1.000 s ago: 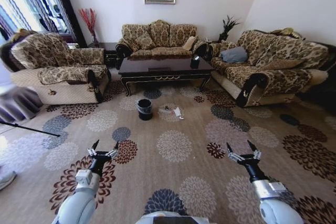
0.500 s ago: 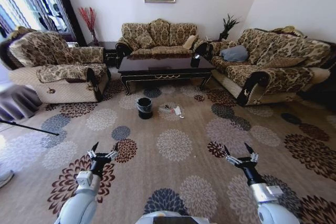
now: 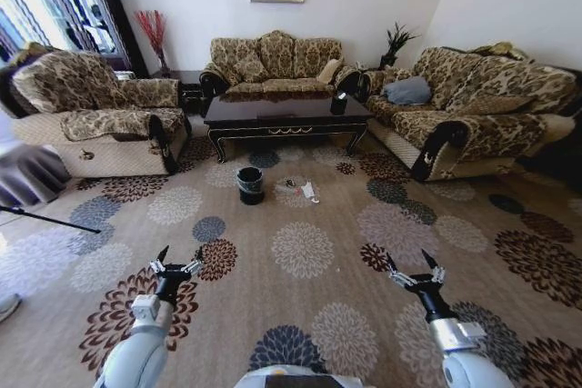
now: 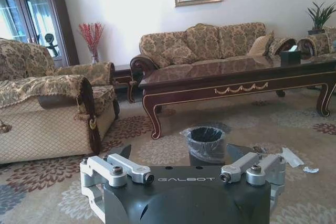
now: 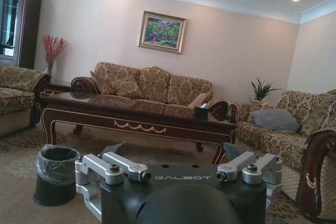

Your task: Move to the front of the table and pick up the trash from the floor, then place it into the trash bin.

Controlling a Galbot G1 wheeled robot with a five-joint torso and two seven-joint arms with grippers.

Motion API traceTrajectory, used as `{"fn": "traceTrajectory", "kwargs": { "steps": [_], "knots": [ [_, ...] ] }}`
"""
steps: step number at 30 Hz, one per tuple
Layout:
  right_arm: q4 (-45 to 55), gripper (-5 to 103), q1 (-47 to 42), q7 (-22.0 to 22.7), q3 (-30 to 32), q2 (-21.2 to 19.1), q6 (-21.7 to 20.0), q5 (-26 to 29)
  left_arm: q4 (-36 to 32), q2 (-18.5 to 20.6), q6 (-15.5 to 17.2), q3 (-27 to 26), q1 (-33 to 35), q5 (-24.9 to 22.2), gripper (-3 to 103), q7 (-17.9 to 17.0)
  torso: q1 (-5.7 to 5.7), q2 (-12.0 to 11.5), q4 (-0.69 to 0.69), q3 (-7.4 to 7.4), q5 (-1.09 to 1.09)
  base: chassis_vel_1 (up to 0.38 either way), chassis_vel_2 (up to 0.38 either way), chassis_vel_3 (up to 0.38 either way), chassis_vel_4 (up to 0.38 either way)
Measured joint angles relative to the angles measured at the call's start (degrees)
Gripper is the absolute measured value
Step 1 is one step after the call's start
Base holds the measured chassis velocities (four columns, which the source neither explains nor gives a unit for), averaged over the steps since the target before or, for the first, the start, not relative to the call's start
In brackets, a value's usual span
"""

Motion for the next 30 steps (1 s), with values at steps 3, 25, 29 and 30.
{"fn": "traceTrajectory", "kwargs": {
  "steps": [3,25,29,30],
  "knots": [
    [-0.25,100,-0.3,-0.29,-0.66,0.59,0.39,-0.4,0.18,-0.76,0.01,-0.58,0.18,-0.26,100,-0.06,-0.45,-1.08,-0.01,-0.61,0.0,0.0,0.0,0.0,0.0],
    [-3.63,100,-1.12,-1.82,-4.49,4.11,2.22,-1.32,1.31,-3.93,-0.23,-0.72,3.78,0.38,100,0.19,-2.95,-6.85,0.0,-3.9,0.0,0.0,0.0,0.0,0.0],
    [-2.88,100,-1.12,-1.82,-4.55,3.98,2.22,-1.43,1.05,-2.9,-1.02,-0.76,5.34,0.44,100,0.6,-3.39,-7.86,0.0,-4.46,0.0,0.0,0.0,0.0,0.0],
    [-2.67,100,-1.12,-1.82,-4.57,3.94,2.22,-1.59,1.03,-2.6,-1.27,-0.87,5.56,0.6,100,0.65,-3.48,-8.06,0.0,-4.57,0.01,0.0,0.0,0.0,0.0]
  ]
}}
